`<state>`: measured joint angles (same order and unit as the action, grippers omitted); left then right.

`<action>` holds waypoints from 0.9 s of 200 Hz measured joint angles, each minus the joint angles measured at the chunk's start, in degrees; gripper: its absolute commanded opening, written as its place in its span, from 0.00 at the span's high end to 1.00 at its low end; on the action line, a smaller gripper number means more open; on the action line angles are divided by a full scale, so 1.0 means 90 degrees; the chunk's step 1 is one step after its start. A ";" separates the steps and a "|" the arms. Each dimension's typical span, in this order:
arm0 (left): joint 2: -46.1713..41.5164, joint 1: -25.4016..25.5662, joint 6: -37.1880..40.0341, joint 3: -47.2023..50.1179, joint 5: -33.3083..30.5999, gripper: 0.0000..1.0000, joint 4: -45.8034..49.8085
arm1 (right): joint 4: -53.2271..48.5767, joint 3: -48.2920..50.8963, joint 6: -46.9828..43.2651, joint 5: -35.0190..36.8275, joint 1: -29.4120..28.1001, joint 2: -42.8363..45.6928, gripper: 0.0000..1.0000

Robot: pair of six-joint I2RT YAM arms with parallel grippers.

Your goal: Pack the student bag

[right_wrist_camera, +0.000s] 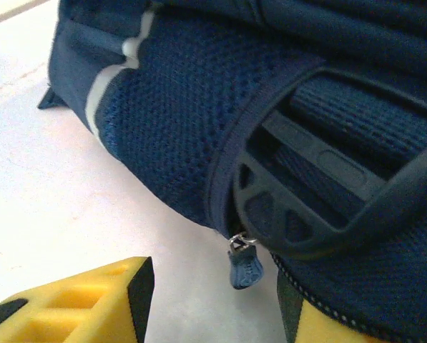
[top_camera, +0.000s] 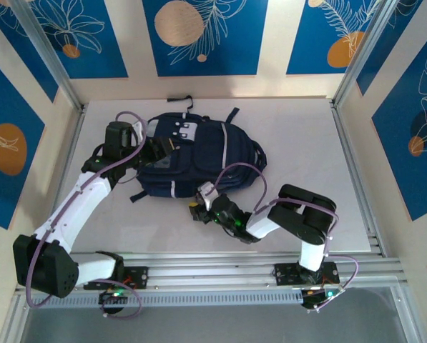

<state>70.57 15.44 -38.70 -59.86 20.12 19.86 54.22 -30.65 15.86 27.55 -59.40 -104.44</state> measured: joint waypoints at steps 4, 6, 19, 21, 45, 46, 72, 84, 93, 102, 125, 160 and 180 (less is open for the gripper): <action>0.0000 -0.0005 0.0000 0.0005 0.0000 0.37 -0.0010 | -0.0005 -0.0007 0.0007 0.0010 0.0007 -0.0019 0.50; 0.0000 -0.0007 0.0000 0.0012 0.0000 0.37 -0.0015 | -0.0010 -0.0010 0.0019 0.0017 0.0007 -0.0039 0.50; 0.0000 -0.0015 -0.0002 0.0029 0.0005 0.37 -0.0024 | -0.0032 -0.0029 0.0046 0.0051 0.0019 -0.0104 0.50; 0.0000 -0.0015 -0.0005 0.0034 0.0007 0.37 -0.0024 | -0.0039 -0.0036 0.0046 0.0058 0.0024 -0.0121 0.50; 0.0000 -0.0036 -0.0046 0.0063 0.0049 0.37 -0.0070 | -0.0194 -0.0223 0.0046 0.0097 0.0039 -0.0321 0.51; 0.0000 -0.0036 -0.0046 0.0066 0.0049 0.37 -0.0073 | -0.0199 -0.0231 0.0046 0.0097 0.0039 -0.0328 0.51; 0.0000 -0.0056 -0.0056 0.0090 0.0092 0.37 -0.0119 | -0.0364 -0.0486 0.0036 0.0143 0.0068 -0.0471 0.60; 0.0000 -0.0068 -0.0083 0.0119 0.0095 0.37 -0.0124 | -0.0505 -0.0602 0.0017 0.0165 0.0104 -0.0505 0.66; 0.0000 -0.0080 -0.0100 0.0146 0.0095 0.37 -0.0131 | -0.0617 -0.0670 -0.0010 0.0185 0.0134 -0.0505 0.70; 0.0000 -0.0090 -0.0117 0.0170 0.0097 0.37 -0.0131 | -0.0707 -0.0721 -0.0022 0.0202 0.0160 -0.0505 0.76; 0.0000 -0.0112 -0.0148 0.0189 0.0095 0.37 -0.0138 | -0.0877 -0.0763 -0.0056 0.0262 0.0187 -0.0503 0.83; 0.0005 -0.0121 -0.0151 0.0197 0.0095 0.37 -0.0155 | -0.0986 -0.0680 -0.0107 0.0274 0.0185 -0.0342 0.91; 0.0012 -0.0129 -0.0151 0.0197 0.0092 0.37 -0.0153 | -0.1081 -0.0539 -0.0194 0.0272 0.0180 -0.0114 1.00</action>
<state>70.67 14.28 -40.05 -58.08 20.95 18.48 44.49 -35.51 14.11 30.00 -57.78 -105.47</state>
